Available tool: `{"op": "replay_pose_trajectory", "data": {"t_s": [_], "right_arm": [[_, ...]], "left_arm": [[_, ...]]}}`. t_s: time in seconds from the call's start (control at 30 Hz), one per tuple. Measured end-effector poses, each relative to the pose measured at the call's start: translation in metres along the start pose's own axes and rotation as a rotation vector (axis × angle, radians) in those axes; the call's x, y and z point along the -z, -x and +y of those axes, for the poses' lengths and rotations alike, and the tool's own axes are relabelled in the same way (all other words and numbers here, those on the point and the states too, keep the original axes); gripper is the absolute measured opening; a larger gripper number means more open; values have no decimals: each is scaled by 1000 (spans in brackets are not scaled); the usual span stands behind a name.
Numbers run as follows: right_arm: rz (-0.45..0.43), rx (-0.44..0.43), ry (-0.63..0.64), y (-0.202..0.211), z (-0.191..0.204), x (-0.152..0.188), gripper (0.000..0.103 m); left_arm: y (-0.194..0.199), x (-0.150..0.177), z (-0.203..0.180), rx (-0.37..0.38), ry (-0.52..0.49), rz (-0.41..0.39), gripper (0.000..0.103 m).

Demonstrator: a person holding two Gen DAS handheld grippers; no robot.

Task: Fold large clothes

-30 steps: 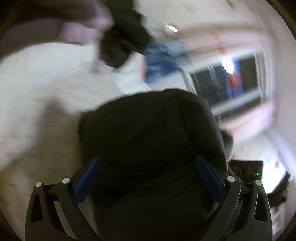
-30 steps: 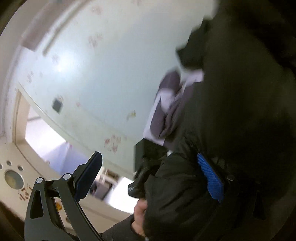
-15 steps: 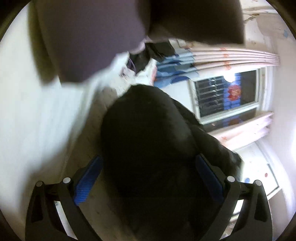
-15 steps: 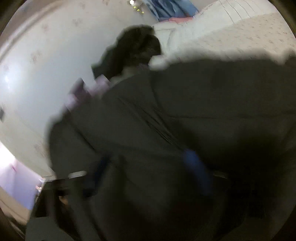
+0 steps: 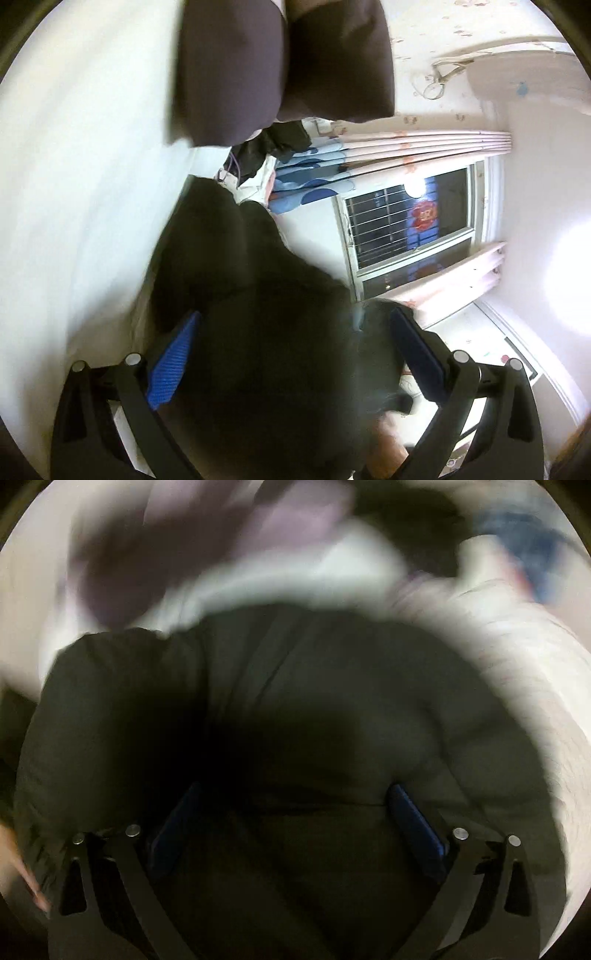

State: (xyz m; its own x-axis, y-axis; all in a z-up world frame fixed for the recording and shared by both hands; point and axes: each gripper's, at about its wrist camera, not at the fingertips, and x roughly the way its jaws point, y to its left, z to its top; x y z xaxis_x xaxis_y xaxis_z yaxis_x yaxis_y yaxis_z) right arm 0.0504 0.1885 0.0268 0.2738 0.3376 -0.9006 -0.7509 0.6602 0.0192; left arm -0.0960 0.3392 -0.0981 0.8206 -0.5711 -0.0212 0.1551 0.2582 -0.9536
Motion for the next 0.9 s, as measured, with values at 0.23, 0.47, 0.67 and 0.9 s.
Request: {"op": "replay_pose_trajectory", "data": {"t_s": [0.23,0.47,0.67,0.9], "right_arm": [[-227,11,-80,39,2,1,97],[-45,64,-138,-6,-6,-10,97],[-314,277,-372,76,-26,65,97],[-268,253,-353,85,-14,93,97]], "left_arm": [[11,-3,2,20,-19,58,96],[-9,4,-12,-91,-46,109,96],[-19,9,-20,-205,-69,140,96],[-25,28,-39,-375,-133,166,96]]}}
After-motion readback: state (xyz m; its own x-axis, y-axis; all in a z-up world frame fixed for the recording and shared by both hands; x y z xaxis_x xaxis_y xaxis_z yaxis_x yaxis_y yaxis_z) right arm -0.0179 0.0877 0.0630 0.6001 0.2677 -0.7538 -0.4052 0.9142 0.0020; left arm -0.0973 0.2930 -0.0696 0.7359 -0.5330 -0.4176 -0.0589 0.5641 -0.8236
